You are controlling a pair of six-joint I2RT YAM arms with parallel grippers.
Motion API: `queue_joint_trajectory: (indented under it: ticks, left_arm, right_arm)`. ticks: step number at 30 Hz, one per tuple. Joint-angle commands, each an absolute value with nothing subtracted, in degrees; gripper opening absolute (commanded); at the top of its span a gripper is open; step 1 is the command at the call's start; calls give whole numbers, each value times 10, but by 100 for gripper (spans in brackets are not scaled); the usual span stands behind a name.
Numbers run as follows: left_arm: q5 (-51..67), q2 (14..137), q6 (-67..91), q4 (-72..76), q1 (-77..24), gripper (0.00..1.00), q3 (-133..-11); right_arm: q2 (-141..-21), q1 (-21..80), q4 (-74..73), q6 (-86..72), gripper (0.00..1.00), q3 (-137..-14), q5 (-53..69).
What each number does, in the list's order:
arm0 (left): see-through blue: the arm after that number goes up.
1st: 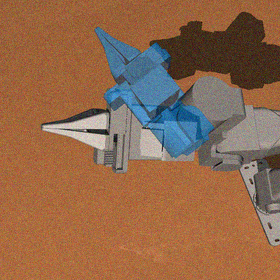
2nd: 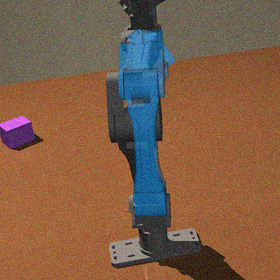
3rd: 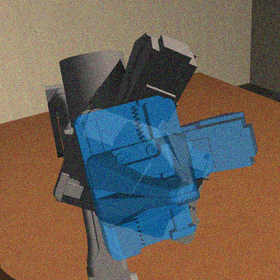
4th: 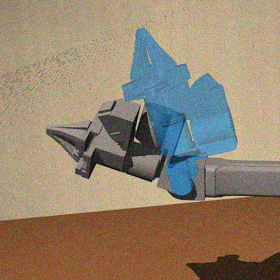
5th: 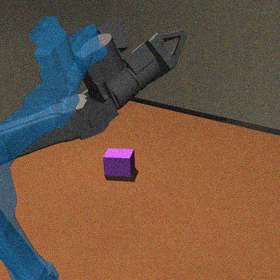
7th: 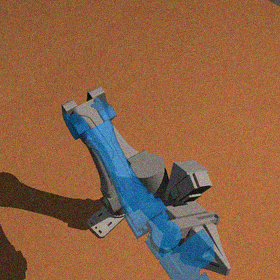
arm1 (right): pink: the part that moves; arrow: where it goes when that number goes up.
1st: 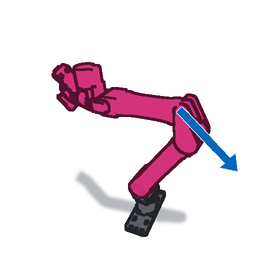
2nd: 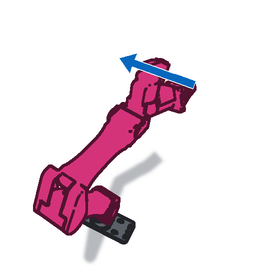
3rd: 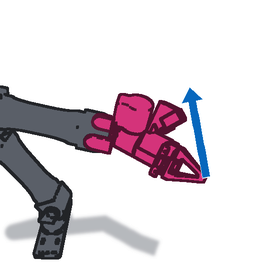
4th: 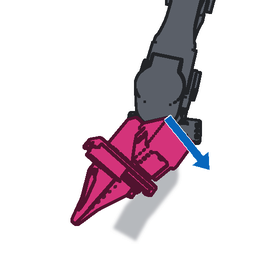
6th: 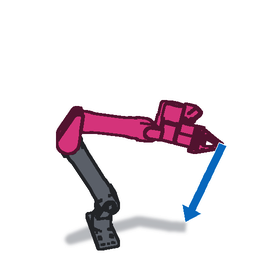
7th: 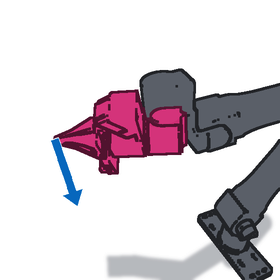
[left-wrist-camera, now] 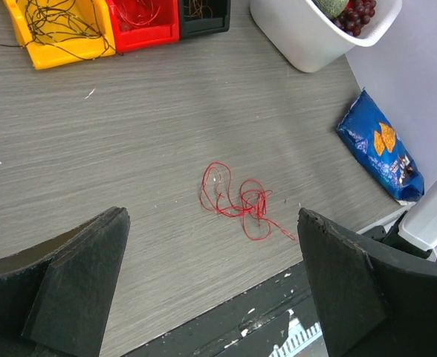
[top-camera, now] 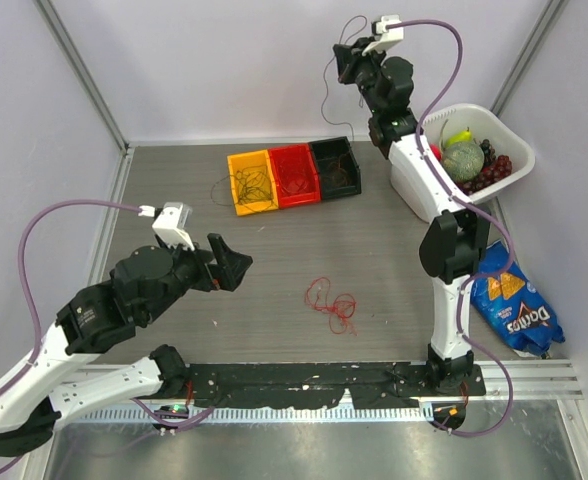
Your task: Untangle the cables
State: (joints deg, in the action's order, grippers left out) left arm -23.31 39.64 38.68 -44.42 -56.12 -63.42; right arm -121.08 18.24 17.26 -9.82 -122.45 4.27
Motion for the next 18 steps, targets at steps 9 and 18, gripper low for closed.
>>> queue_joint_trajectory:
  ticks: [9,18]
  left_arm:
    - [-230,398,399,-425,-561,100,-628]
    - [-225,400,401,-422,-560,100,-621]
  right_arm:
    - [-1206,190,249,-178,1,-1101,80]
    - [-1192,191,329,-327,1,-955,80]
